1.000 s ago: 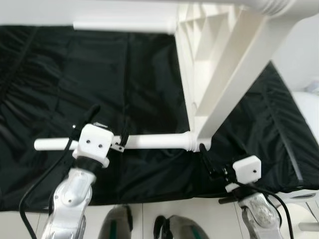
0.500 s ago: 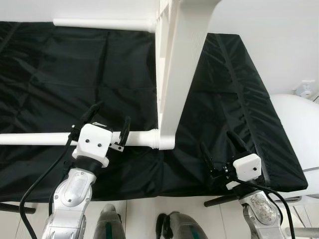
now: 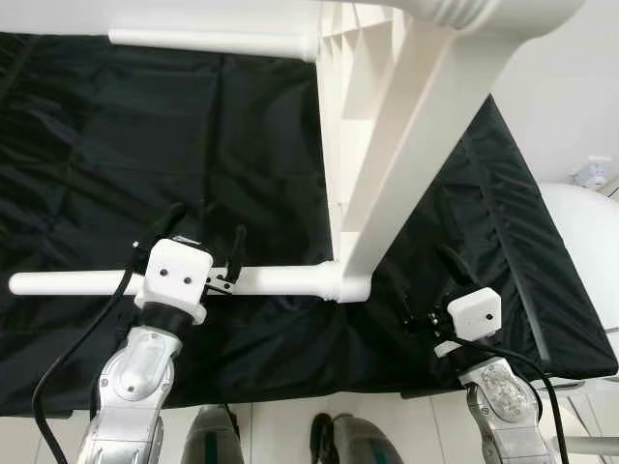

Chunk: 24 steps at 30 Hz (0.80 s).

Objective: Building children table

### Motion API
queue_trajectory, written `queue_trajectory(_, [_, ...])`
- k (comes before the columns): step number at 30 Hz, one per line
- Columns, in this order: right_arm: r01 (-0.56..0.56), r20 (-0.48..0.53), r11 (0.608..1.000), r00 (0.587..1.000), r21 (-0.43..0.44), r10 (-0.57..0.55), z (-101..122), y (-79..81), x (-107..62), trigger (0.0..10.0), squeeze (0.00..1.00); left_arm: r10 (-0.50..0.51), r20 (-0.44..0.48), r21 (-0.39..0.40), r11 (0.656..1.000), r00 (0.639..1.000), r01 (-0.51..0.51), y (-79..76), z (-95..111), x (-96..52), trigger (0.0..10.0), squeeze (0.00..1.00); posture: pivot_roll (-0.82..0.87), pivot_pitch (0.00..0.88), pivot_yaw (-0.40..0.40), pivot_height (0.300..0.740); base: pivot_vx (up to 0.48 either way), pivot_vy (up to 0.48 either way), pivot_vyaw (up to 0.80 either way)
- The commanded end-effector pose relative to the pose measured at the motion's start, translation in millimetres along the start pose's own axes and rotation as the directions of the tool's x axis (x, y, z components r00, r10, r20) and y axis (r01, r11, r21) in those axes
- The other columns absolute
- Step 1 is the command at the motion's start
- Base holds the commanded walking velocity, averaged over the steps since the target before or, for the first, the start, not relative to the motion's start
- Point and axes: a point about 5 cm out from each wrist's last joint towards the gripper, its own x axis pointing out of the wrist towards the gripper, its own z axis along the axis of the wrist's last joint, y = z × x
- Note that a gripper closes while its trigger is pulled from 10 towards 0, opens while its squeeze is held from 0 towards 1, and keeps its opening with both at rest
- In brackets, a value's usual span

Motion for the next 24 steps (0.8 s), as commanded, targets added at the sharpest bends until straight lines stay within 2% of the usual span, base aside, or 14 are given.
queue_trajectory(1, [0.001, -0.013, 1.000, 1.000, 0.007, -0.001, -3.6, -0.9, -3.2, 10.0, 0.00, 0.013, -0.012, -0.001, 1.000, 1.000, -0.013, -0.1, -0.8, -2.2, 10.0, 0.00, 0.09, 0.158, -0.080, 0.740, 0.000, 0.322, 0.00])
queue_trajectory(24, [0.030, -0.016, 1.000, 0.999, -0.008, -0.030, -5.4, 1.5, -6.9, 10.0, 0.00, -0.017, -0.002, 0.019, 1.000, 1.000, 0.017, 1.0, 0.5, -1.0, 10.0, 0.00, 0.08, 0.173, -0.044, 0.740, 0.000, 0.000, 0.00])
